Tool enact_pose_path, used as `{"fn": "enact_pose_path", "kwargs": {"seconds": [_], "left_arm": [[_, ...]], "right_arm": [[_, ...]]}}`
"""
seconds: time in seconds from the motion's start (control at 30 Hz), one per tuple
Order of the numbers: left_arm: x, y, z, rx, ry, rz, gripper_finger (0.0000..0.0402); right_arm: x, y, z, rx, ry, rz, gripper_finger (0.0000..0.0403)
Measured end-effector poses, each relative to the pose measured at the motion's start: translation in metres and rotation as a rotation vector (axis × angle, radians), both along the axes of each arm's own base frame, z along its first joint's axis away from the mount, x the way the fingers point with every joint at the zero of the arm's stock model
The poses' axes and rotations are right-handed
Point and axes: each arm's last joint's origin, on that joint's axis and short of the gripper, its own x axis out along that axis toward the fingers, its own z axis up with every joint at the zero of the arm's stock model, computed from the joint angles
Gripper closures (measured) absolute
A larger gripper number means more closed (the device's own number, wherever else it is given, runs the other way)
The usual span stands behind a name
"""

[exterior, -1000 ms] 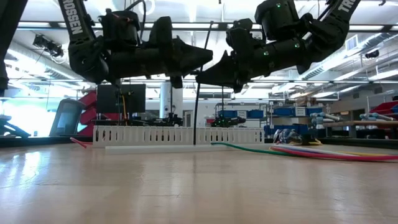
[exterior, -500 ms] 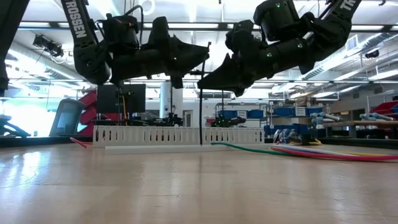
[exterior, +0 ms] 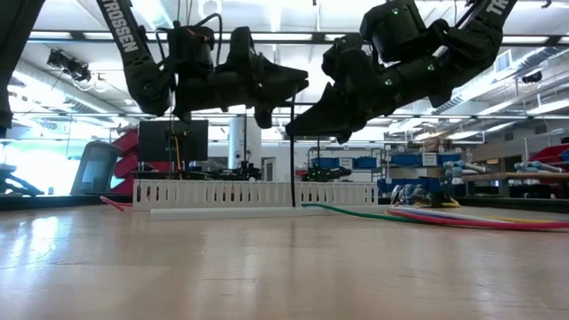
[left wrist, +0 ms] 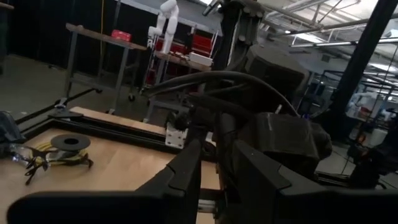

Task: Ziptie cables
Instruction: Prepare the black zip tie

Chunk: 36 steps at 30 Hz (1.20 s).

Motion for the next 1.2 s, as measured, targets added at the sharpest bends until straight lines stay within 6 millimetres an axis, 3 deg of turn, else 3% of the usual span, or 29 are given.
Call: {"fn": "enact_pose_path", "kwargs": {"seconds": [0.5,0.8,1.2], "left_arm": [[-0.003,0.012,0.003,-0.015,-0.012,0.005,0.0303],[-0.003,0.011,0.002,0.015,-0.009,0.005,0.0392],[0.000,0.002,0.002,0.064,-0.012,-0.011,0.0399]], "right_arm": [[0.000,0.001,-0.001,-0.001,0.009,0.000,0.0403],[0.000,0.001,-0.001,-0.008,0.009,0.002,0.0403],[-0.001,-0.002,-0.003,-0.018,0.036,-0.095,0.0399]]}}
